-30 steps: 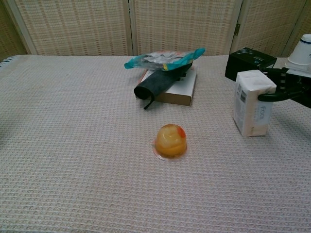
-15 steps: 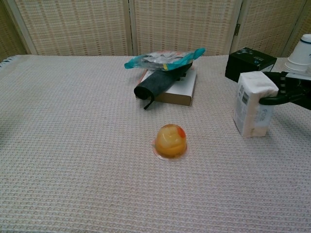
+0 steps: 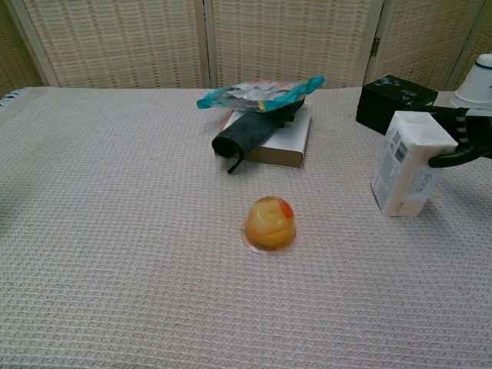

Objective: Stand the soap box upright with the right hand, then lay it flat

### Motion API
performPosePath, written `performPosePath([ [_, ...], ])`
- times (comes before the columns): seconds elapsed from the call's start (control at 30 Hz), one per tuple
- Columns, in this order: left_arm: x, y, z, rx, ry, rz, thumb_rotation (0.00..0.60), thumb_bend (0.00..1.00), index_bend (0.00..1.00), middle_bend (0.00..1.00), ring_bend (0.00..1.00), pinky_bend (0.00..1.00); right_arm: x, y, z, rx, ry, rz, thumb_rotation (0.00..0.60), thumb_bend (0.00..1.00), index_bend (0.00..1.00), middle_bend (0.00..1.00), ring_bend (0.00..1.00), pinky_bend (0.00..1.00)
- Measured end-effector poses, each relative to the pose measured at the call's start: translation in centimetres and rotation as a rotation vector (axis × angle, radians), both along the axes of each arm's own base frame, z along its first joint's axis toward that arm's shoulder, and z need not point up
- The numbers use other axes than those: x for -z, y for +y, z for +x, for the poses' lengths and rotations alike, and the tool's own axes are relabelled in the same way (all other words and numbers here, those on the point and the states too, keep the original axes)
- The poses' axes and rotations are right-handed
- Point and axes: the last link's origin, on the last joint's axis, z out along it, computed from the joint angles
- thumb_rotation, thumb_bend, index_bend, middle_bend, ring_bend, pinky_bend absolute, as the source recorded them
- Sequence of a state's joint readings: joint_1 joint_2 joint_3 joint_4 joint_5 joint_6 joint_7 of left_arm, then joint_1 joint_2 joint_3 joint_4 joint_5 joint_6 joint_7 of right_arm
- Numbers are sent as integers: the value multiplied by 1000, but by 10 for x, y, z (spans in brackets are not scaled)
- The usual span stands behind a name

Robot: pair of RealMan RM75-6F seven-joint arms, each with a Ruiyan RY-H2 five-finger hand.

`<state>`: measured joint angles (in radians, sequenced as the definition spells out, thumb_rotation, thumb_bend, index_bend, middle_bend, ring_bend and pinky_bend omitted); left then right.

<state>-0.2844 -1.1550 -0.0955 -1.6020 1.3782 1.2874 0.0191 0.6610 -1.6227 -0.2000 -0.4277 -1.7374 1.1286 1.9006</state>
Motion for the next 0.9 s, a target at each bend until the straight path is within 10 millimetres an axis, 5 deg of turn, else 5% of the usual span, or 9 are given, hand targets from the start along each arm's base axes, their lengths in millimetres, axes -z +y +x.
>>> performPosePath([
  [0.4,-4,-2,1,2,-9,7,600,543,161,0,0,114,-35,29,15,-198,216,-274,600,0,0,0,0,0],
  [0.63,-6,-2,1,-5,-14,5,600,543,162,0,0,114,-46,60,63,-293,550,-448,600,0,0,0,0,0],
  [0.9,-7,-3,0,-15,-12,4,600,544,162,0,0,114,-63,64,111,-278,958,-466,600,0,0,0,0,0],
])
